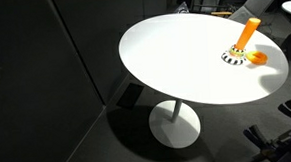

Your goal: Remove the small striped ring from the stake

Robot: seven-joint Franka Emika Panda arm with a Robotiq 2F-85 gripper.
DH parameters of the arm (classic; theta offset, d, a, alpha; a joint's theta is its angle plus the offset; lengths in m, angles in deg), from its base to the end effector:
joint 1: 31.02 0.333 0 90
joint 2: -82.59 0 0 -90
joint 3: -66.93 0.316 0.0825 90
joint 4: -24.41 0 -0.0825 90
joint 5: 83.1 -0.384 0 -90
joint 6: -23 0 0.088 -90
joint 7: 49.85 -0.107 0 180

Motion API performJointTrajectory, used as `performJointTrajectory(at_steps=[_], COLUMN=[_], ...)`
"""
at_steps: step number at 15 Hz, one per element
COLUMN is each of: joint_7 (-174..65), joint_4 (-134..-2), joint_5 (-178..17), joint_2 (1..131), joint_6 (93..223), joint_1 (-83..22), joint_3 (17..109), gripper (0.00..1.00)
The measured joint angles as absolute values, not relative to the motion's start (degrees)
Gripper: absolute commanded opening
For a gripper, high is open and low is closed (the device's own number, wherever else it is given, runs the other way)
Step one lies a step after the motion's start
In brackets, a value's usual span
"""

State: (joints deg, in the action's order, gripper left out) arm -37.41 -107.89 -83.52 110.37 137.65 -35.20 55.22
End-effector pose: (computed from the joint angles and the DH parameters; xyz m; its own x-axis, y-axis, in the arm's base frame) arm 0.4069 -0.1256 0.5402 0.9814 -0.0528 0.1843 -0.0417 -0.9971 -0.0634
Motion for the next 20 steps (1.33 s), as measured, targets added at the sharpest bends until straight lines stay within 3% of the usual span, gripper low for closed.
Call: performJointTrajectory(at_steps=[13, 20], joint_7=[-39.0, -39.1], joint_4=[-115.3, -115.7], joint_5=[-84.2, -84.2], joint_2=[97.0, 94.7], joint_6=[159.1, 160.5], joint_1=[-34.9, -35.1], joint_3=[58.2, 58.2], gripper=[1.0, 1.0])
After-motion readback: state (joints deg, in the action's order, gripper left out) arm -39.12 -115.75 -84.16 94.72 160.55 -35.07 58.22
